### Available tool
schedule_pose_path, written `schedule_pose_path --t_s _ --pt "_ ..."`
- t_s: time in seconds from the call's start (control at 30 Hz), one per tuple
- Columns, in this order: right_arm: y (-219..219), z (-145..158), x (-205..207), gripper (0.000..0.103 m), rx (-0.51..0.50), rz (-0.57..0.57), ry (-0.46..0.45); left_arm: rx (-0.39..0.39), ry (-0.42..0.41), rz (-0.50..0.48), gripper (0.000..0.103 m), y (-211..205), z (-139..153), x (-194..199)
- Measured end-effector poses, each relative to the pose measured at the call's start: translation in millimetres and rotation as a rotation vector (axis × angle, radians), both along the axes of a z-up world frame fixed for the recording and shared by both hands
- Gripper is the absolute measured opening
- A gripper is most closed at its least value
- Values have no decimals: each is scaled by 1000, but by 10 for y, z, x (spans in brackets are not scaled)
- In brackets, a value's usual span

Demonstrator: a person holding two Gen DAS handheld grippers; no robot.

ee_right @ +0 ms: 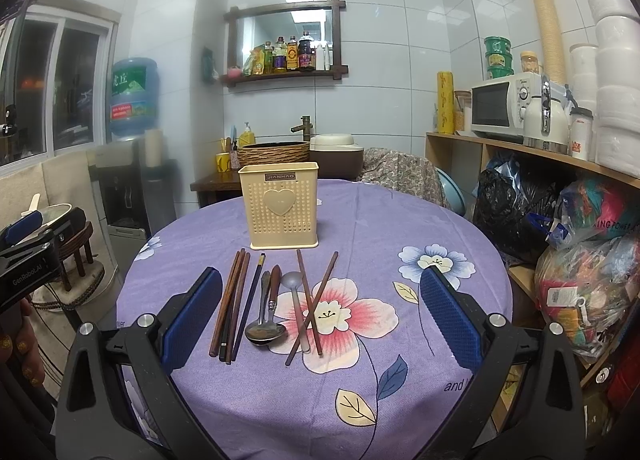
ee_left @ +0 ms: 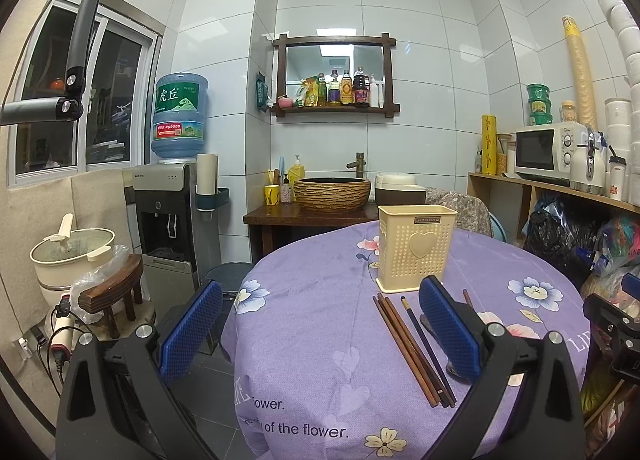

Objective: Organize utensils

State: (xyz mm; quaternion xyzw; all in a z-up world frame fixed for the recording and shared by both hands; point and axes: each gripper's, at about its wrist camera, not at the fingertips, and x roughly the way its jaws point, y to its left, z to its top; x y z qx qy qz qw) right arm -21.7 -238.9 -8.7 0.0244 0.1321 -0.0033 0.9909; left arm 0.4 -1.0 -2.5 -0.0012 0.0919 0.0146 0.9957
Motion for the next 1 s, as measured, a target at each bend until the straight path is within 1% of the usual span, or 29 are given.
schedule_pose_path --t_s 0.47,0.73,1.0 --pt "-7 -4 8 98 3 1 5 3 3 -1 98 0 -19 3" --pt "-8 -21 16 98 4 1 7 9 17 1 98 21 -80 11" --pt "-12 -25 17 98 6 -2 9 13 34 4 98 23 -56 20"
